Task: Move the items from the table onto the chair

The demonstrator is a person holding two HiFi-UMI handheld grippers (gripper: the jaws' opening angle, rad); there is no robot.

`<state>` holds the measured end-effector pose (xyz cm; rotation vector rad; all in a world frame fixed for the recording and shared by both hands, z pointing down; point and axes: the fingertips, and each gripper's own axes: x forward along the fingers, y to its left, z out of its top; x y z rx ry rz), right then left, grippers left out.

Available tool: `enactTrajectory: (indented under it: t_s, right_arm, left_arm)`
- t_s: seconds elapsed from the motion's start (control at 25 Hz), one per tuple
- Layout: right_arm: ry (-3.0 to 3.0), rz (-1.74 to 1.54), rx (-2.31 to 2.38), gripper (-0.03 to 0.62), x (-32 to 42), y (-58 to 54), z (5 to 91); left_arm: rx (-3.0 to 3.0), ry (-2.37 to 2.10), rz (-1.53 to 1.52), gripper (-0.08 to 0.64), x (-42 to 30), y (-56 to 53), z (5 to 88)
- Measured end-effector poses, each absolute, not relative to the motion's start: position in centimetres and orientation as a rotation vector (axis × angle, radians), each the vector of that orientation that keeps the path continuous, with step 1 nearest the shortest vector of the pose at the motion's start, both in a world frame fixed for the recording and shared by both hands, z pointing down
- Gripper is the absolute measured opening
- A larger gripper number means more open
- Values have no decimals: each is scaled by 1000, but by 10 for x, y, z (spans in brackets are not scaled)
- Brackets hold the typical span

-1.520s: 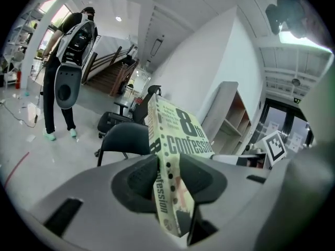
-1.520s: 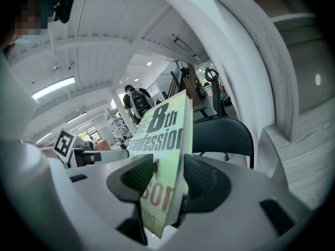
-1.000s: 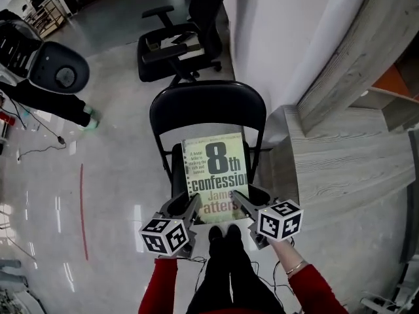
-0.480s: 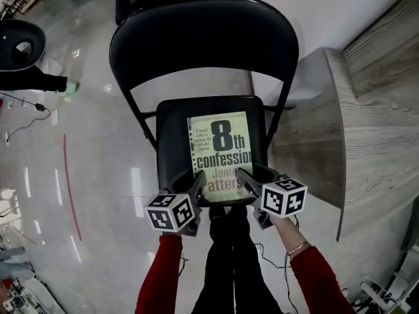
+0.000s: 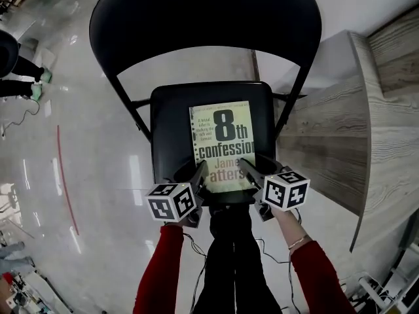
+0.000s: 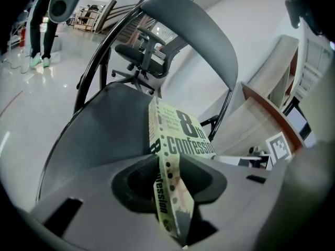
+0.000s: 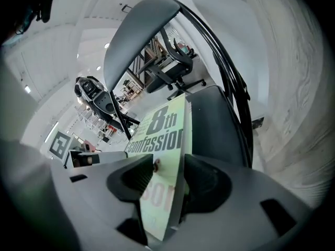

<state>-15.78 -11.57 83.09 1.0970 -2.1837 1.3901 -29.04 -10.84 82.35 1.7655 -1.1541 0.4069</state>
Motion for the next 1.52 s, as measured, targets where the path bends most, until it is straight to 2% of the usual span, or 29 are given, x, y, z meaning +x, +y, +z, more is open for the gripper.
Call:
enactTrajectory:
  t_s: [0.24,0.36,0.6,0.68,0.76,1.0,1.24,1.52]
  right_arm:
    - [-2147,1349,1184,192,-142,-113,830]
    - [-2153,1285,1247,192,-127,-112,806]
    - [-2424,1202,1214,139,-143,-118,671]
    - [-2514,1134,1201,78,-149,-116,614]
    - [-2608,1044,1194,44,-152,-116,556]
    - [-2809,855,1245,18,-143,-97,429]
    - [-2876,900,1316,14,-125,-59,380]
    - [-2758,800,1645,12,-54,-21,364]
  left_arm:
    - [1761,-1265,381,141,-299,-105,814]
    - [1805,-1324,380,139,-310,-103,783]
    - [2088,-1364,284,11,-297,-116,647]
    - [2179,-1375,265,9,-286,-113,591]
    - [2258,-1416,235,9,-280,-110,537]
    - [2367,-1366,25,9,-261,-95,434]
    - [2452,-1365,16,8,-241,-72,374]
    - [2636,-1135,-24,9,-166,-44,342]
